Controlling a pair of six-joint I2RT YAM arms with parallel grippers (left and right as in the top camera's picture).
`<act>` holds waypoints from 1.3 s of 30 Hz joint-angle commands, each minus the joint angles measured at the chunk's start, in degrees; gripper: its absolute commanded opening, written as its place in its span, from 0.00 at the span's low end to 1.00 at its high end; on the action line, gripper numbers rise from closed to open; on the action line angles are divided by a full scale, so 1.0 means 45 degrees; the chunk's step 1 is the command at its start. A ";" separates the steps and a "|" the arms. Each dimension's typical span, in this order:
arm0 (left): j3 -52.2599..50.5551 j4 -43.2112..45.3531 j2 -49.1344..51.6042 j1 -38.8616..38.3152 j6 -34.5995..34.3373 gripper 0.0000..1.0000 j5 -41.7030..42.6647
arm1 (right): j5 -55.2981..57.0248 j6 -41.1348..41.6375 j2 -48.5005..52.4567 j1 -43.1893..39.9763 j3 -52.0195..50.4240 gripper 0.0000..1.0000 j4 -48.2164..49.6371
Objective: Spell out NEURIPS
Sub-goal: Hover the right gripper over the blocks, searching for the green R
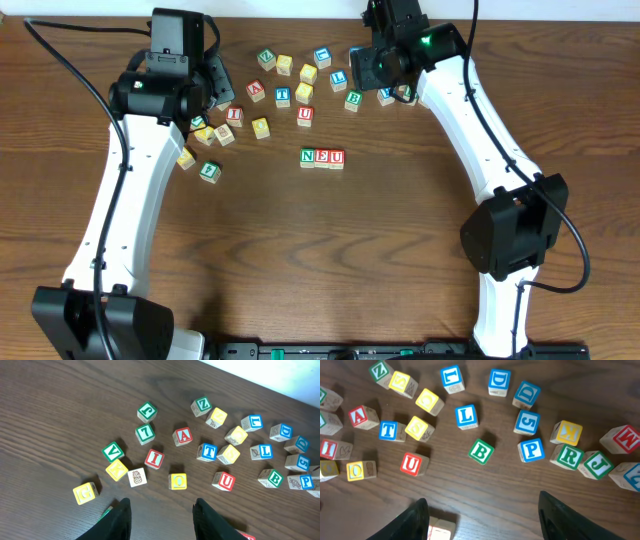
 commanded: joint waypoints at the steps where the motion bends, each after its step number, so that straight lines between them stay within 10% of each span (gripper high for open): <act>1: -0.0092 0.0053 0.0155 0.0019 0.0170 0.40 -0.0019 | 0.0340 0.0325 -0.0121 -0.0155 0.0306 0.64 0.0053; 39: -0.0092 -0.0049 0.1744 0.0019 0.0529 0.40 0.0554 | 0.0335 0.1914 0.1122 -0.0015 0.0301 0.64 0.0491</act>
